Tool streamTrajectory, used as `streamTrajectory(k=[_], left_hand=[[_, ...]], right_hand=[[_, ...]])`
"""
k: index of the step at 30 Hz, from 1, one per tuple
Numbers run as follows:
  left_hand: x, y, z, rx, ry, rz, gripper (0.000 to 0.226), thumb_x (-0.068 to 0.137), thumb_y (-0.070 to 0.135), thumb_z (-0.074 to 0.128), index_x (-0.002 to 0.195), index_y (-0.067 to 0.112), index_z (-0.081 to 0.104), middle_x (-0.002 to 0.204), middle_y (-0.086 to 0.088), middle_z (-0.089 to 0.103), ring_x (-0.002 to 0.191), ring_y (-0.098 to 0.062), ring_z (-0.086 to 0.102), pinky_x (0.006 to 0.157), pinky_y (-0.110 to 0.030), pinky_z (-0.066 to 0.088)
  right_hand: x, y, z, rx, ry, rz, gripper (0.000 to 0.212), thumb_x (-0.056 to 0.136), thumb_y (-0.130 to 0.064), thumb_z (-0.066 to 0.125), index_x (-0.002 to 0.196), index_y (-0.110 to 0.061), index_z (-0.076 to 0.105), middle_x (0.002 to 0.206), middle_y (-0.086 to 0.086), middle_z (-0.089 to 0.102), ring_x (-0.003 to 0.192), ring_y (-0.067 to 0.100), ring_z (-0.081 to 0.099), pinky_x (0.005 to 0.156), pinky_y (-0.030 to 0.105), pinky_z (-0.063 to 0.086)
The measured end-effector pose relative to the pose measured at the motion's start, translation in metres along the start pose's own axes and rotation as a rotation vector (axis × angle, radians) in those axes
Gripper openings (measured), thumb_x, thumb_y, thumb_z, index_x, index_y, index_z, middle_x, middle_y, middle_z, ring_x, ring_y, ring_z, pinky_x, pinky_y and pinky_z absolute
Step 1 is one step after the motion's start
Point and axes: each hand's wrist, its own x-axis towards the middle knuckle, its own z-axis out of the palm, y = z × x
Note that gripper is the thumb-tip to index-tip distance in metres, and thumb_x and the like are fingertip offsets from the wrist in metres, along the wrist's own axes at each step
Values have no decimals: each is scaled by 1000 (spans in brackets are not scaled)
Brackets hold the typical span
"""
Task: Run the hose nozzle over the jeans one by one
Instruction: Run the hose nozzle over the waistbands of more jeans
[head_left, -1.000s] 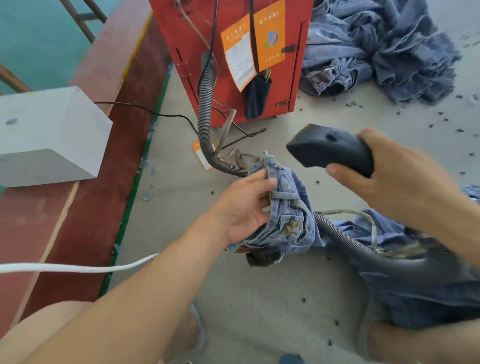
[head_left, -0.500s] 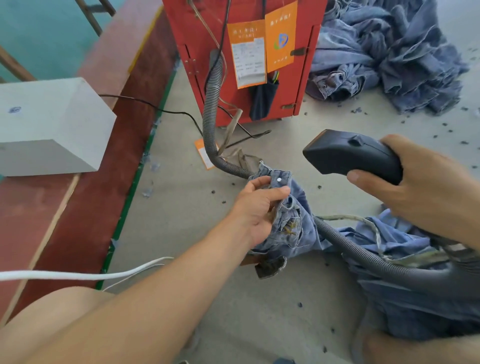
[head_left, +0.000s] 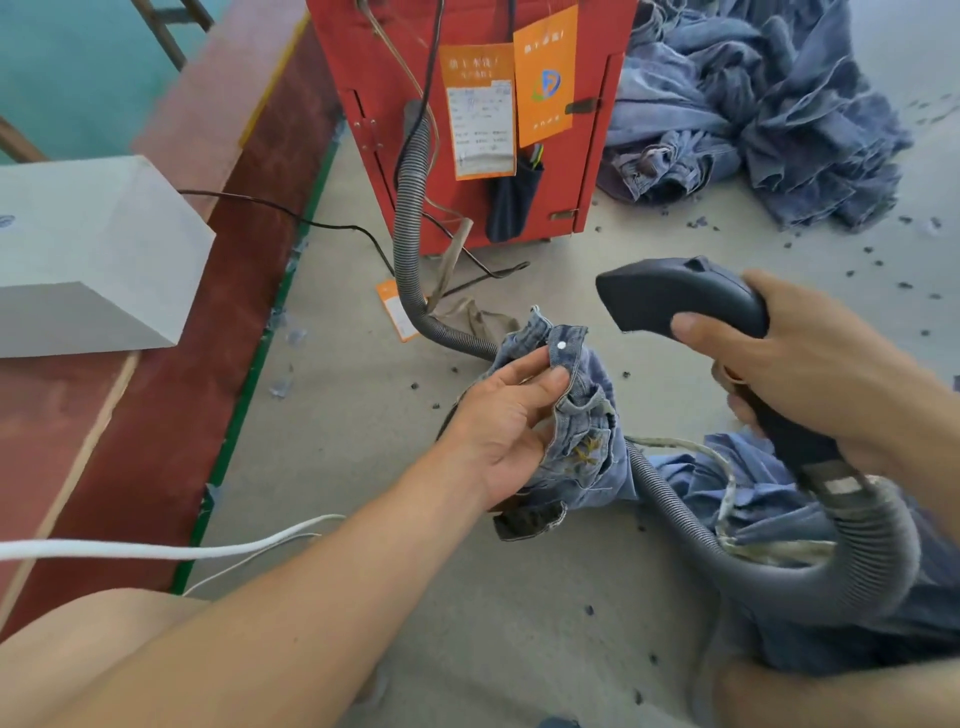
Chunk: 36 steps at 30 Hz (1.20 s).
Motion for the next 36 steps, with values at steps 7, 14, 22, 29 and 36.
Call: streamTrajectory(k=[7,14,22,29,36], left_hand=[[-4,-6,2,82,-56,-22,30,99,-6,55,114,15,70,89,-1,78,75,-11,73,72,-28,60],[-4,-7,-6,252,52,170,43,91,-20,58,106,17,72,96,-2,77,91,-19,72,82,-34,62],[-3,-10,-10,242,27,135,43,88,-23,57,105,14,74,94,-3,78,87,-16,73,88,-34,60],[-4,-6,-13,278,28,121,44,89,-23,56,104,15,75,92,-3,78,82,-14,73,75,-29,60],[-6,-11,-14,318,16,105,43,87,-23,58,108,12,74,93,-3,78,82,-13,74,74,-26,60]], right_hand=[[-6,-6,16,-97,-108,-21,16,93,-48,69,92,-35,60,55,4,64,41,22,59,40,32,51],[-2,1,-24,-68,-93,-11,49,74,-71,71,102,-32,63,54,7,62,36,26,57,40,28,49],[6,1,6,-117,-220,60,16,92,-49,71,92,-35,63,54,2,61,41,20,56,40,29,48],[0,-6,-7,-122,-193,55,16,90,-49,72,91,-35,63,56,9,62,39,24,55,39,32,49],[14,1,-1,-213,-81,41,17,93,-43,70,91,-28,62,54,5,61,37,18,56,38,30,48]])
